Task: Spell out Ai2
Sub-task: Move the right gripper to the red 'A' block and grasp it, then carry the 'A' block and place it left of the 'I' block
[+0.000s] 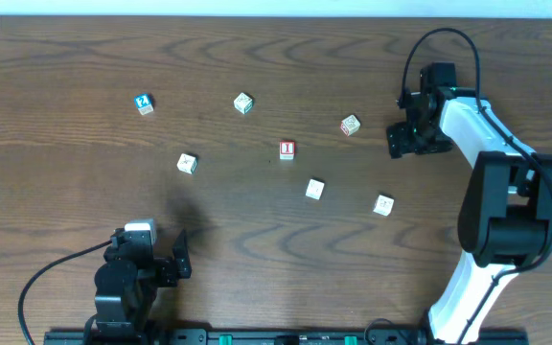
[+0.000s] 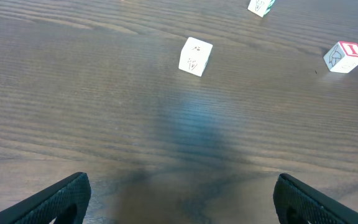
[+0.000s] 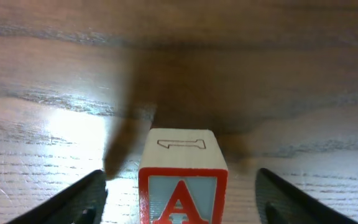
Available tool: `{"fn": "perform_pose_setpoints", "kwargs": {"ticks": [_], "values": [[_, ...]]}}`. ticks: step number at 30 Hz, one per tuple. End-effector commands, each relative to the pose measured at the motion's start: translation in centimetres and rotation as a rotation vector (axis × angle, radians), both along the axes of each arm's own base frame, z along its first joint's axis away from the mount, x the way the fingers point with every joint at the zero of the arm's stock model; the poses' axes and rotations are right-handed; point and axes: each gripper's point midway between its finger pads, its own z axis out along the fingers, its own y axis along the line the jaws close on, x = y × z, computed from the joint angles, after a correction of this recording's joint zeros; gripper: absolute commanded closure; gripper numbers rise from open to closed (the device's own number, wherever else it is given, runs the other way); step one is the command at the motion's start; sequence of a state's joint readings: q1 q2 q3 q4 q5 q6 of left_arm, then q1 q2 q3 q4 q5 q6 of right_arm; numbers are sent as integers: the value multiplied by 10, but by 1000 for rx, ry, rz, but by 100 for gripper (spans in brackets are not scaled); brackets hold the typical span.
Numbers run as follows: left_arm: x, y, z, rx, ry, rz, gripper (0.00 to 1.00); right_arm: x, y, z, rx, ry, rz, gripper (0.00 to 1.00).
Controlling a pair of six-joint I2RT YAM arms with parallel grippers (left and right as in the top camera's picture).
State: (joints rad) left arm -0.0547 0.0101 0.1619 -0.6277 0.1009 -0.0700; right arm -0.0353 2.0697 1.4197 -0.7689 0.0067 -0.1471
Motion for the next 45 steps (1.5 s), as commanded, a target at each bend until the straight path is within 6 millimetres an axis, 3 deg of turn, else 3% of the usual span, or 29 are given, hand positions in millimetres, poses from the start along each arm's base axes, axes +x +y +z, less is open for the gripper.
{"fn": "perform_pose_setpoints", "kwargs": {"ticks": [1,4,17,28,31,34,38,41,43,45], "values": [[0,1,-1,9,-2,-2,5,2,-1,1,7,-9,4,34],[0,1,-1,9,-2,-2,5,3,-1,1,6,-14,3,43],[0,1,-1,9,-2,-2,5,6,-1,1,6,-24,-1,64],[0,1,-1,9,-2,-2,5,7,-1,3,16,-26,-63,66],[0,1,-1,9,-2,-2,5,12,2,19,27,-23,-118,71],[0,1,-1,9,-2,-2,5,23,11,48,39,-33,-162,76],[0,1,-1,9,-2,-2,5,43,45,113,56,-96,-135,79],[0,1,-1,9,-2,-2,5,54,109,175,110,-201,-96,81],[0,1,-1,9,-2,-2,4,52,153,196,152,-246,-65,84],[0,1,-1,9,-2,-2,5,41,204,205,182,-276,-51,90]]}}
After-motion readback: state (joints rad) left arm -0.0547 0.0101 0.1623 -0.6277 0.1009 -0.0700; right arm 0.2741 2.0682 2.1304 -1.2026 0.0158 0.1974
